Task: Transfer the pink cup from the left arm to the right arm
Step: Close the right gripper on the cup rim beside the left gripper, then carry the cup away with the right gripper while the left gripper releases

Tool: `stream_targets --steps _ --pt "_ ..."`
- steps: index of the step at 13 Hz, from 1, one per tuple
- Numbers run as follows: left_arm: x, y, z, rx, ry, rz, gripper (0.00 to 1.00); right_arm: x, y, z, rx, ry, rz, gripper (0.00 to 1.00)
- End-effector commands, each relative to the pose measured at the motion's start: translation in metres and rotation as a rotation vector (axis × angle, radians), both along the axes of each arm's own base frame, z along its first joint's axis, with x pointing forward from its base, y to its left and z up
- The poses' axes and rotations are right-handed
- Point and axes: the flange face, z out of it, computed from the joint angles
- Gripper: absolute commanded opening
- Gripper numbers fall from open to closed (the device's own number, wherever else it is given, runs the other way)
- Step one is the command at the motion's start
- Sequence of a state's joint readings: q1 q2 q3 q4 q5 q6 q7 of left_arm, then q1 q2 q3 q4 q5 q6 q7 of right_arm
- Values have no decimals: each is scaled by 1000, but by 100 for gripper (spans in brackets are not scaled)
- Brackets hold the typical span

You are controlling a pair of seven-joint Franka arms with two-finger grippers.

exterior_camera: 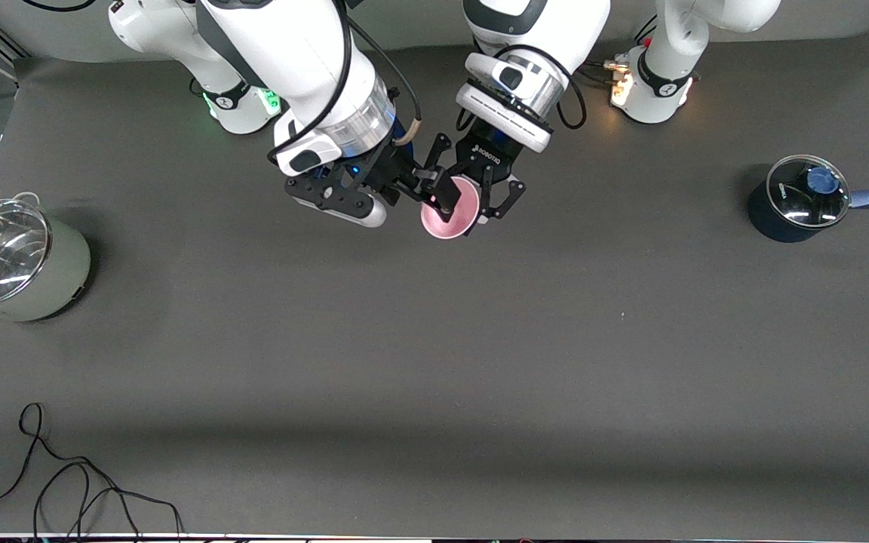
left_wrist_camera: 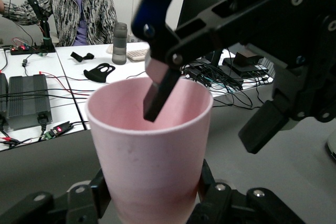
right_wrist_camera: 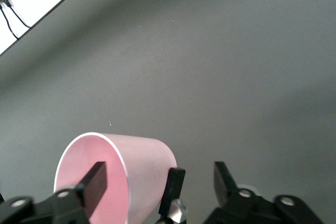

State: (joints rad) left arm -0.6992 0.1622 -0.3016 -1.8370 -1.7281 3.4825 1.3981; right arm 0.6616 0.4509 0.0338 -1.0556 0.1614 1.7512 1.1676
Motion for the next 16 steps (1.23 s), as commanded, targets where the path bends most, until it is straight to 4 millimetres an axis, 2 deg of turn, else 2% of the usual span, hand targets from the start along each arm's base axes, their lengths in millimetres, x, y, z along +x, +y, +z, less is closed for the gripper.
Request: stream_targets --steps 1,7,9,10,11,12,16 --pt "0 0 1 25 -21 5 46 2 3 8 0 -34 19 0" --pt "0 0 1 25 -21 5 47 5 -2 10 -5 -57 76 0" --pt "0 1 1 25 -21 7 51 6 -4 10 -6 -58 74 0" --pt "1 1 1 24 -22 7 55 7 -6 12 -4 -59 72 0" --pt "1 0 1 24 -22 5 65 7 -9 15 -6 -64 86 0" --pt "1 1 1 24 -22 7 66 8 -11 16 -7 -65 91 0" --pt "0 1 2 21 -21 8 91 15 -23 18 -7 -76 122 0"
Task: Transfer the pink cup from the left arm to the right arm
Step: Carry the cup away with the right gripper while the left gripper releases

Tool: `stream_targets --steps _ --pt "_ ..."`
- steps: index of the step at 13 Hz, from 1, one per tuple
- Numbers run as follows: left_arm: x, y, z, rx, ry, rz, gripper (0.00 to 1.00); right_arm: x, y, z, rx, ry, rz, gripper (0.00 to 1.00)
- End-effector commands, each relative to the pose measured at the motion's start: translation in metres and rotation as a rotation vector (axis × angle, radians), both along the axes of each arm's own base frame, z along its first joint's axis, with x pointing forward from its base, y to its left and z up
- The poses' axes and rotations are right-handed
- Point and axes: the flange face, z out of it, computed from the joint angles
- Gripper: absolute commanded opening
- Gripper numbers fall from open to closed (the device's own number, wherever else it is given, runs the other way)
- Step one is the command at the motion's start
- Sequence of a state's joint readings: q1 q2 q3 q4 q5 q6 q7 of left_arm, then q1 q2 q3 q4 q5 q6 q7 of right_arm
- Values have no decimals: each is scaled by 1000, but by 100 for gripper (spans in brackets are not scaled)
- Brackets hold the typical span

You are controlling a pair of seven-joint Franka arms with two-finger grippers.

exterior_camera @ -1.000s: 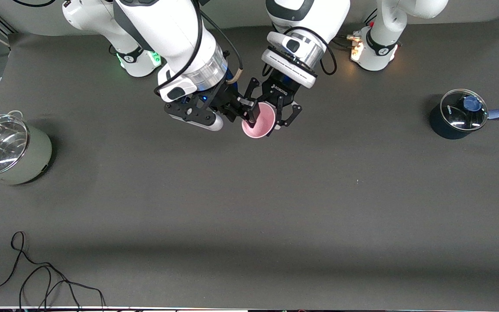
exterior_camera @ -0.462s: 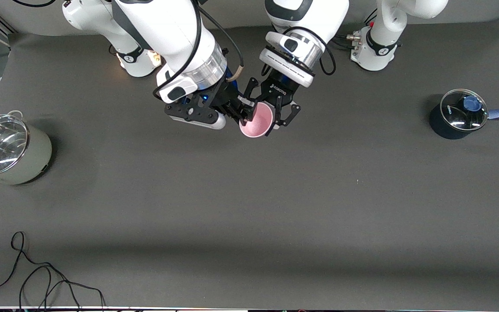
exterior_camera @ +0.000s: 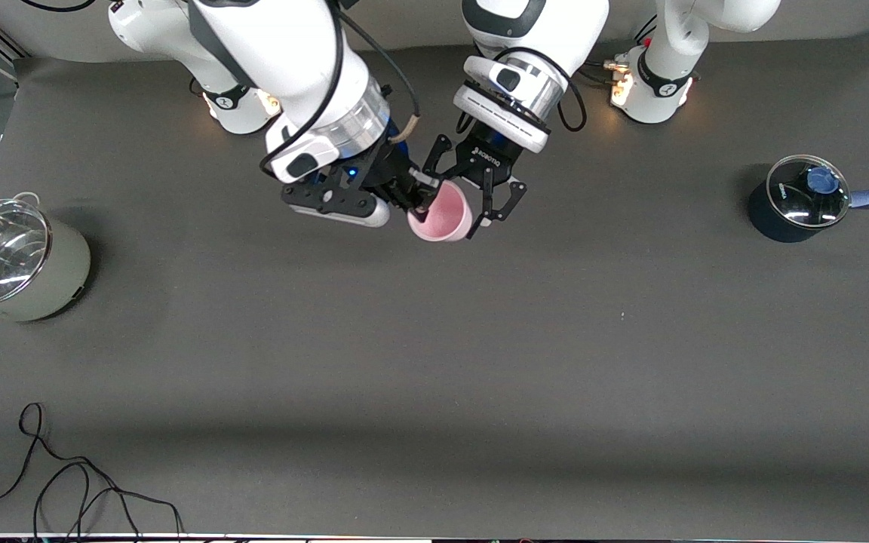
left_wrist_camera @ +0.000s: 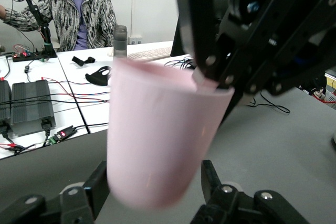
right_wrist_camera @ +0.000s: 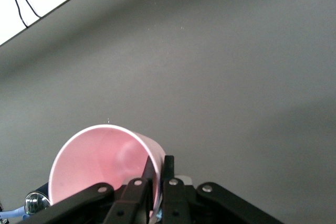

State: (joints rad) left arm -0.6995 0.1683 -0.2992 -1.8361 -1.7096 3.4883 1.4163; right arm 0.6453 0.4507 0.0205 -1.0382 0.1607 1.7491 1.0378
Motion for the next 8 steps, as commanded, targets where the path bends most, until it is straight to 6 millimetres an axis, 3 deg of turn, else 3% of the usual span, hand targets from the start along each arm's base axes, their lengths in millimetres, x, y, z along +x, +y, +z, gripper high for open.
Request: stream_targets --steps 1,3,4,6,8 --pt "-2 0 3 -5 -1 16 95 4 -8 9 -2 -22 31 0" --pt "-2 0 4 -10 1 18 99 7 -15 6 -17 -11 46 0" --pt "-2 1 3 -11 3 21 99 13 -30 8 -33 -5 74 0" --pt "2 7 2 -14 12 39 99 20 -72 23 -70 3 148 0" --pt "9 21 -11 2 34 68 100 27 -130 45 -94 -1 222 0"
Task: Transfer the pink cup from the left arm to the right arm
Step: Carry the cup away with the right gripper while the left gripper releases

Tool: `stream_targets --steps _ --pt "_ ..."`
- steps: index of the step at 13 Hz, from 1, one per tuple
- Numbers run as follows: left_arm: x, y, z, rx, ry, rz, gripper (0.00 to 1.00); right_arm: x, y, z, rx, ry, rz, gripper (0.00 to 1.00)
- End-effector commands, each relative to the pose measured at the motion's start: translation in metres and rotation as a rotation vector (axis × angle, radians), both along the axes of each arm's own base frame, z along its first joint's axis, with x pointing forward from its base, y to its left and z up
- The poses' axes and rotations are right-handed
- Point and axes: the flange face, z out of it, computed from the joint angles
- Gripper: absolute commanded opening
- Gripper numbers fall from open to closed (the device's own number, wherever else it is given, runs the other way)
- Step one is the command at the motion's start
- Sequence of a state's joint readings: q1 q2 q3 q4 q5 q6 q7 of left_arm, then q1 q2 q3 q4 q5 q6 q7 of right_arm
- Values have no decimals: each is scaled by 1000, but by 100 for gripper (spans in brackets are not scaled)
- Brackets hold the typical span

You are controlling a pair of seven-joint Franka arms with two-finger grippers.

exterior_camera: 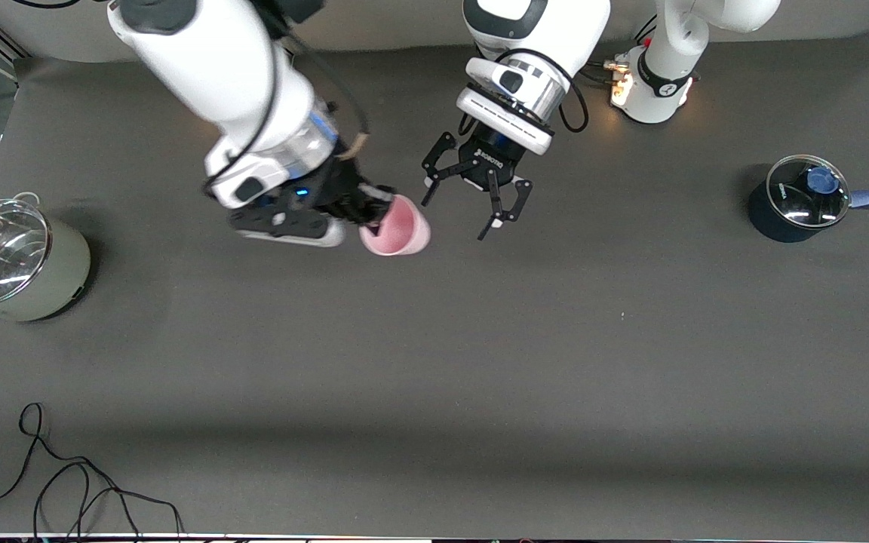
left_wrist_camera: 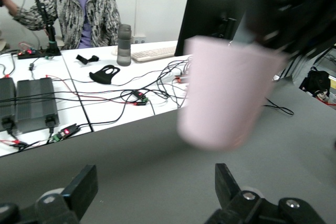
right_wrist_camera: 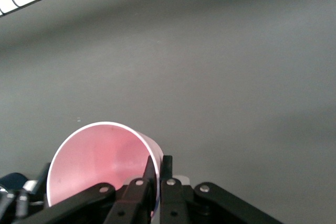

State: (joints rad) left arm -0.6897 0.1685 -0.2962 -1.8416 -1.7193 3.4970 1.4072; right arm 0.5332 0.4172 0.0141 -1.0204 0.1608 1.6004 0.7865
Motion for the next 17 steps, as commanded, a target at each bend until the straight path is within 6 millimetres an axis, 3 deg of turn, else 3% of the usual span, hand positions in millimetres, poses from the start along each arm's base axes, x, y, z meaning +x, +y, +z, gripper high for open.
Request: stream_targets --steps 1,3,5,8,10,17 --pt "9 21 -11 10 27 54 100 4 -87 31 -37 16 99 0" --pt "21 37 -24 32 43 69 99 9 -155 31 -61 42 184 0" --pt "44 60 -31 14 61 58 99 14 -221 13 -71 72 262 0" --pt "96 110 -27 -89 78 -23 99 28 -288 -38 -80 135 264 0" --pt "105 134 -33 -121 98 -62 99 36 -321 -78 -83 135 265 0" --pt "147 255 -48 -275 166 -224 100 32 -338 -245 -123 23 194 0"
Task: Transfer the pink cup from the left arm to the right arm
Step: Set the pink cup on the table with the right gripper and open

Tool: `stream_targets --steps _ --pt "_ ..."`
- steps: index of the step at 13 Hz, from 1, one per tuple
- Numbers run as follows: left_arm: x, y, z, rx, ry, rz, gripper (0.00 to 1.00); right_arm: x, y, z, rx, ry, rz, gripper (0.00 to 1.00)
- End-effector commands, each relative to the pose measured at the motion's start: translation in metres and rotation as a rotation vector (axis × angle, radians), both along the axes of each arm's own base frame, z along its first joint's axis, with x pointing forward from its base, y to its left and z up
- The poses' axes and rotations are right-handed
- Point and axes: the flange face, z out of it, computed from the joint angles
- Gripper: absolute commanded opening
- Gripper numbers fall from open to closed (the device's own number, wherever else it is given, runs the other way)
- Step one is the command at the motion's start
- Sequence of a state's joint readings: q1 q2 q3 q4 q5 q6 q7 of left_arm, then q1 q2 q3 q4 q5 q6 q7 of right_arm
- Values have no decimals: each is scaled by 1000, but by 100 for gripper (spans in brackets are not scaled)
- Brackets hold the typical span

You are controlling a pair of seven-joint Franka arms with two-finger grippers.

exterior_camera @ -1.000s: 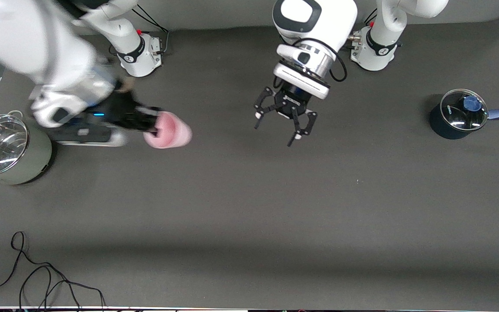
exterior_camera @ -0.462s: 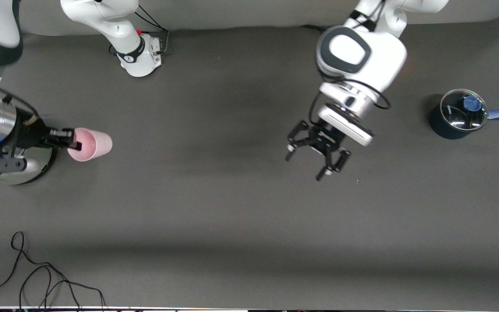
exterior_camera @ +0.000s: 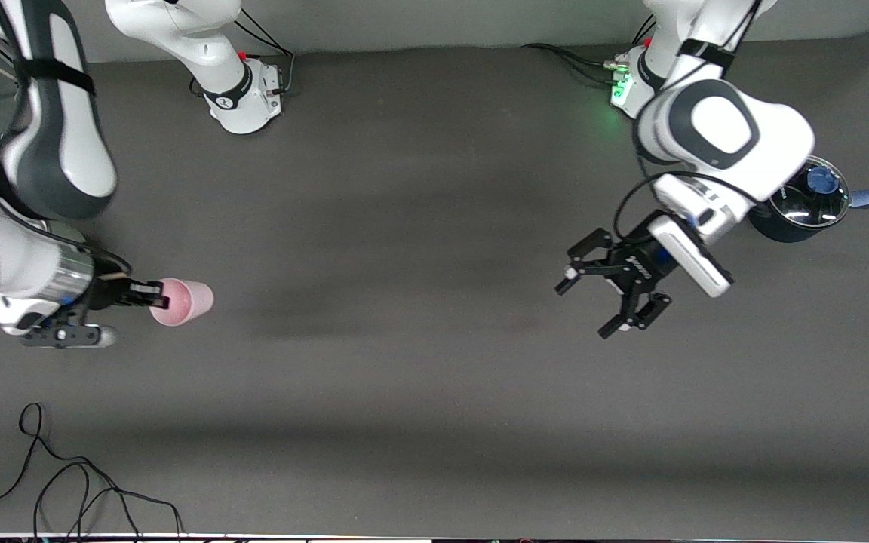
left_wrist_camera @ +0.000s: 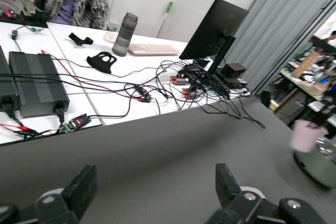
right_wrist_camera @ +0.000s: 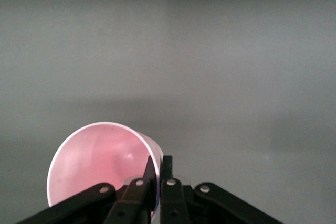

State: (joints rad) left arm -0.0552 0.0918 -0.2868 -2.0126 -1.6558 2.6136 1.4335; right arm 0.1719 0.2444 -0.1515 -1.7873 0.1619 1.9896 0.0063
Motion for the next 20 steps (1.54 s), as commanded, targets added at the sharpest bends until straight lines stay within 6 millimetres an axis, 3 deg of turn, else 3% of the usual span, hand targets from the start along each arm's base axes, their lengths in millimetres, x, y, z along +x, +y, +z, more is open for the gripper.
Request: stream_targets --steps 1,4,7,9,10,11,12,14,16,18,20 --pt "1 47 -1 -29 30 -79 100 -22 -6 -51 -11 -58 20 0" --pt "19 105 12 -51 183 -199 100 -42 -12 -123 -46 -113 14 0" --pt "17 156 34 -10 298 -253 100 -51 -14 -167 -75 -151 21 0" --pt "12 185 63 90 446 -284 100 -52 -13 -181 -84 -163 23 0" --pt "9 194 80 165 527 -279 100 -52 -9 -179 -82 -165 30 20" --pt "6 197 100 239 588 -257 100 -52 -4 -169 -77 -175 32 92" --pt "1 199 113 322 652 -217 100 -52 -1 -151 -65 -180 23 100" --pt "-10 197 135 423 717 -129 100 -58 2 -112 -34 -130 27 100" --pt "-24 190 155 531 782 2 100 -67 1 -55 -3 -136 -11 100" --pt "-33 171 156 680 840 91 100 -74 -1 2 25 -126 -4 100" --pt "-37 164 157 719 896 184 100 -76 -3 67 39 -85 -76 100"
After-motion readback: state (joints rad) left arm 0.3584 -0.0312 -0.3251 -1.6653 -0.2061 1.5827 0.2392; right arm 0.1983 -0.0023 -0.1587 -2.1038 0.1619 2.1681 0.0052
